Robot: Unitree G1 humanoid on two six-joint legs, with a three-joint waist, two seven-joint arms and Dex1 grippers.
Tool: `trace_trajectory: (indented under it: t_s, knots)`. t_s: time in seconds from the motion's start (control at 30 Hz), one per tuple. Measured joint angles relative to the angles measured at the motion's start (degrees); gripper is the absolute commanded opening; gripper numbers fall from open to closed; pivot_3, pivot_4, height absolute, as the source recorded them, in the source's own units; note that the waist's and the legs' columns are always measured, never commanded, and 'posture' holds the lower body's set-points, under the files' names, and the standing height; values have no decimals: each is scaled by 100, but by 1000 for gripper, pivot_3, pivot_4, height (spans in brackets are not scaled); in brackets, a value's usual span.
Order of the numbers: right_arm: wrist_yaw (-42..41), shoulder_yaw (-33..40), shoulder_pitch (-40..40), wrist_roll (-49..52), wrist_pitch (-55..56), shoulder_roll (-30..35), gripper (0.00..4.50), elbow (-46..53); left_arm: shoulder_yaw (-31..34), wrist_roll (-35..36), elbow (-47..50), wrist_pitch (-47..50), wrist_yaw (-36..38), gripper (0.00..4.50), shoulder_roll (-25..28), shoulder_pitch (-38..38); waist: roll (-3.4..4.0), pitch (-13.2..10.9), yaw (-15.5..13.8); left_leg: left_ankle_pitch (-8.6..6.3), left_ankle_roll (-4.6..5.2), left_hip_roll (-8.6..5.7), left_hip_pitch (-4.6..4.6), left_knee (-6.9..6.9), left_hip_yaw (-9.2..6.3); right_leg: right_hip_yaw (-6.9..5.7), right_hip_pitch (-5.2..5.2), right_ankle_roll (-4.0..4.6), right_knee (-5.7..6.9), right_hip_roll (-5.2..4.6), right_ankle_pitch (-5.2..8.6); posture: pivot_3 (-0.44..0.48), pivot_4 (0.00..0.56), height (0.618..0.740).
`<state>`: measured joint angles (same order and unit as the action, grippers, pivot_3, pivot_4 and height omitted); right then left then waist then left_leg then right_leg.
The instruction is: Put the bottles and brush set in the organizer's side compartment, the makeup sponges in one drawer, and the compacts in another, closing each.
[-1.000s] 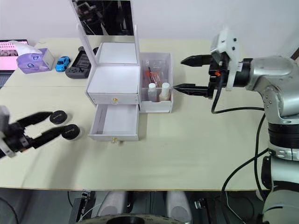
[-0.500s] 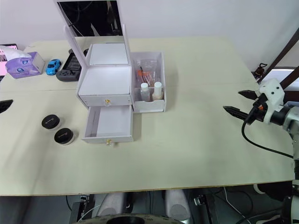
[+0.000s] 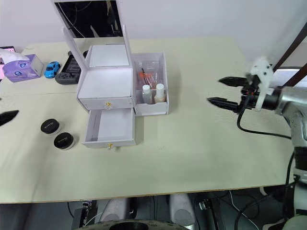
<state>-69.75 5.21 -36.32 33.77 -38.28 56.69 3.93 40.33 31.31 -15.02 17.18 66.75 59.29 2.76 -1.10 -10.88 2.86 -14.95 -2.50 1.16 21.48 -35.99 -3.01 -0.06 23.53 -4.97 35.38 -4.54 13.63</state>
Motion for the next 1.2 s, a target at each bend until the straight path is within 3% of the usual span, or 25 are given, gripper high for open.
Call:
trace_trajectory:
  t_s: [0.13, 0.3, 0.53, 0.7, 1.0, 1.2]
  knots:
    - [-148, -569, -959, 192, -428, -400, 4500, 374, 747, 204, 1453, 571, -424, 4467, -802, 1307, -10, 3, -35, -1, -1, 10, 1, 1, -1, -3, 0, 6, -8, 7, 1, 0, 150, 740]
    - [-466, -1201, -1587, 125, -356, -859, 4500, 429, 1309, 452, 2830, 1026, -1026, 4467, -1649, 2253, -16, 4, -181, -1, -2, 4, 4, -14, -7, -9, -3, 10, -14, -1, -1, 0, 150, 740]
    - [-865, -1444, -1844, -106, -36, -954, 4500, 352, 950, 591, 4051, 1480, -2016, 4467, -2550, 2680, -23, 8, -230, -2, -3, -17, 7, -18, -9, -9, -16, 10, -21, -13, -1, 0, 150, 740]
    - [-1031, -1381, -1756, -156, 50, -747, 4500, 401, 156, 469, 4315, 1766, -2586, 4467, -2578, 2448, -22, 8, -212, -1, -1, -16, 3, -13, -13, -9, -13, 10, -13, -4, -1, 0, 150, 740]
    - [-1341, -1039, -1355, -55, -54, -141, 4500, 543, -792, 101, 4011, 2527, -3222, 4467, -2009, 1638, -24, 9, -206, -1, -1, -17, 2, -19, -16, -10, -16, 11, -10, -3, -2, 0, 150, 740]
    - [-1109, -1631, -2145, -449, -123, -836, 4500, 75, -1156, 47, 3876, 2947, -3412, 4467, -1820, 1099, -23, 9, -81, 0, 0, -16, -4, -13, -29, -11, -9, 14, 7, 6, -4, 0, 150, 740]
